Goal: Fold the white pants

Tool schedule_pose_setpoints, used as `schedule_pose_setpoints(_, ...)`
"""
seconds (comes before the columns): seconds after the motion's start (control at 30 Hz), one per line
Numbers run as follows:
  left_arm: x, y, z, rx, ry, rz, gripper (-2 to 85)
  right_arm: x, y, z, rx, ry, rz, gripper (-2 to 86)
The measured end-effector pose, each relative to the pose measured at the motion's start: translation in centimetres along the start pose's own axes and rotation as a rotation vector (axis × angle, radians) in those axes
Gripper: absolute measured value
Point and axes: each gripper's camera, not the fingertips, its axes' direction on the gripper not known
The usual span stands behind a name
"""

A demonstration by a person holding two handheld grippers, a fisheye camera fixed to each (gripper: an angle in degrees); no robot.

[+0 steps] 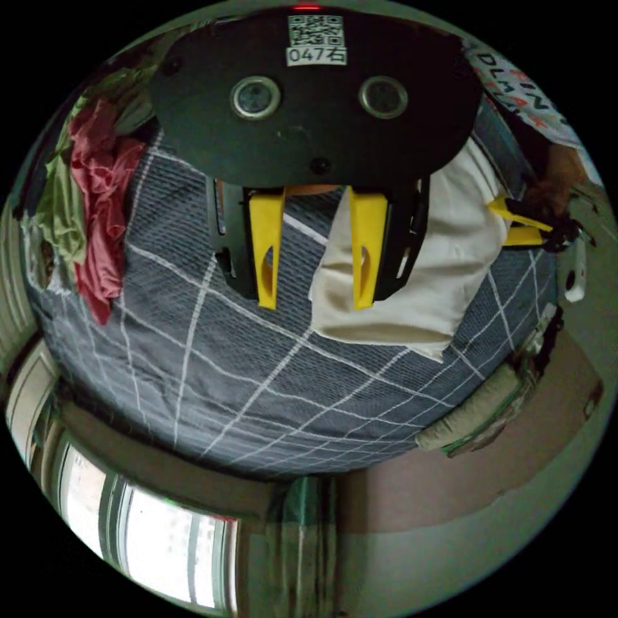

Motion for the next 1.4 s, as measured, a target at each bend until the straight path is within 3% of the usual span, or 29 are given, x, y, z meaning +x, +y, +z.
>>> schedule_pose_setpoints(0.13,-0.4,1.3,-0.2,-0.013,-0.008,0.01,15.7,-0.5,-1.4,2.8,-0.023,-0.103,-0.02,15.4)
schedule_pose_setpoints(0.23,-0.4,1.9,-0.4,-0.013,-0.019,0.023,13.7,-1.2,-1.8,6.4,-0.153,-0.145,-0.006,15.5)
schedule_pose_setpoints(0.33,0.2,2.7,-0.6,-0.003,-0.01,0.07,9.7,-3.5,-1.1,6.4,-0.075,-0.232,-0.015,8.2)
schedule_pose_setpoints(0.6,0.2,5.4,-3.4,0.084,-0.068,0.103,4.3,-16.4,0.4,3.4,0.063,0.295,-0.424,1.2)
schedule_pose_setpoints(0.73,0.7,6.8,-5.1,0.111,-0.067,0.116,3.6,-20.2,1.4,0.7,0.158,0.357,-0.48,0.9)
schedule_pose_setpoints(0.93,0.3,9.9,-12.0,0.179,-0.015,0.135,3.3,-26.1,0.3,-4.4,0.195,0.328,-0.546,0.9)
schedule_pose_setpoints(1.07,-2.7,13.5,-19.6,0.266,-0.012,0.086,3.2,-33.0,-2.5,-7.5,0.255,0.196,-0.565,0.7)
schedule_pose_setpoints(1.23,-9.1,19.3,-32.5,0.364,-0.137,0.008,3.4,-44.1,-6.8,-7.8,0.327,-0.02,-0.594,0.7)
schedule_pose_setpoints(1.4,-15.0,22.3,-42.0,0.335,-0.301,-0.053,3.5,-56.5,-12.2,-3.5,0.306,-0.203,-0.572,0.7)
